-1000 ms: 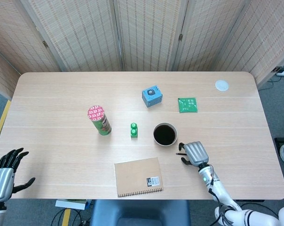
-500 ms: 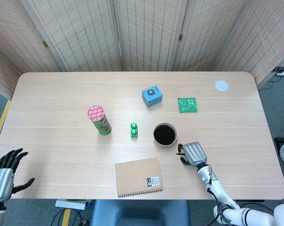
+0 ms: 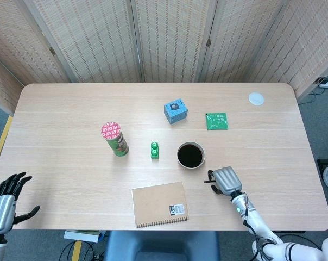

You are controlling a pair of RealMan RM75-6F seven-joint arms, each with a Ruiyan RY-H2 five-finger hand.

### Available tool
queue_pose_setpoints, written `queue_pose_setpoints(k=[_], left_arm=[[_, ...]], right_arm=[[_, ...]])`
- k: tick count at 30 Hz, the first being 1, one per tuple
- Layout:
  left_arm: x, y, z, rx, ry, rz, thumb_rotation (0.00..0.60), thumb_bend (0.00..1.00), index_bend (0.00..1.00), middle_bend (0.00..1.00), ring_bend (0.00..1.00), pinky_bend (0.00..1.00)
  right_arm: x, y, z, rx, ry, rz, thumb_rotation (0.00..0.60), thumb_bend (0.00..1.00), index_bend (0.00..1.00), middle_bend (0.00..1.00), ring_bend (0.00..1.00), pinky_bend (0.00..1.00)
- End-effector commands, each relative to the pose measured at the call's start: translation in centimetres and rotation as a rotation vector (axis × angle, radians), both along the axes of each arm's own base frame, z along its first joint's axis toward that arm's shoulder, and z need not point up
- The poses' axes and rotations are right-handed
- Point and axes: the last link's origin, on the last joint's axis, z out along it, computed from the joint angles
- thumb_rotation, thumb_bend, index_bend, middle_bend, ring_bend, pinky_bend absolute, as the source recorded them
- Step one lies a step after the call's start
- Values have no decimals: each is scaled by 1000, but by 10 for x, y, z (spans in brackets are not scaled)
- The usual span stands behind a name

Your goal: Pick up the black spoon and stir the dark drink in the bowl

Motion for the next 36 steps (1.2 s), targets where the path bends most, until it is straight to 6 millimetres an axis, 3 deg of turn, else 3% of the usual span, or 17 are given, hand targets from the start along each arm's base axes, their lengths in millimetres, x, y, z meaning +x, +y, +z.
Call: queue_pose_setpoints(k=[1, 5, 10, 18, 36], left_arm=[[0, 0, 0, 0, 0, 1, 600, 195, 219, 154, 123, 177], [-2, -1, 0, 2, -1, 6, 600, 195, 219, 154, 123, 177], [-1, -2, 1, 8, -6, 0, 600, 195, 219, 154, 123, 177], [-4, -6, 3, 15, -8, 14, 600, 195, 219, 154, 123, 177], [-10, -9, 3, 20, -11, 27, 600, 195, 219, 154, 123, 177]], right_arm=[[-8, 9, 10, 11, 33, 13, 600, 290, 496, 970, 1000, 1000], [-15, 14, 23, 8, 80, 30, 600, 290, 496, 970, 1000, 1000], [-2, 11, 30, -19, 135, 130, 600, 290, 496, 970, 1000, 1000], [9, 16, 22, 10, 261, 269, 600, 293, 496, 970, 1000, 1000], [14, 17, -3, 12, 360, 370, 600, 303, 496, 971, 1000, 1000]])
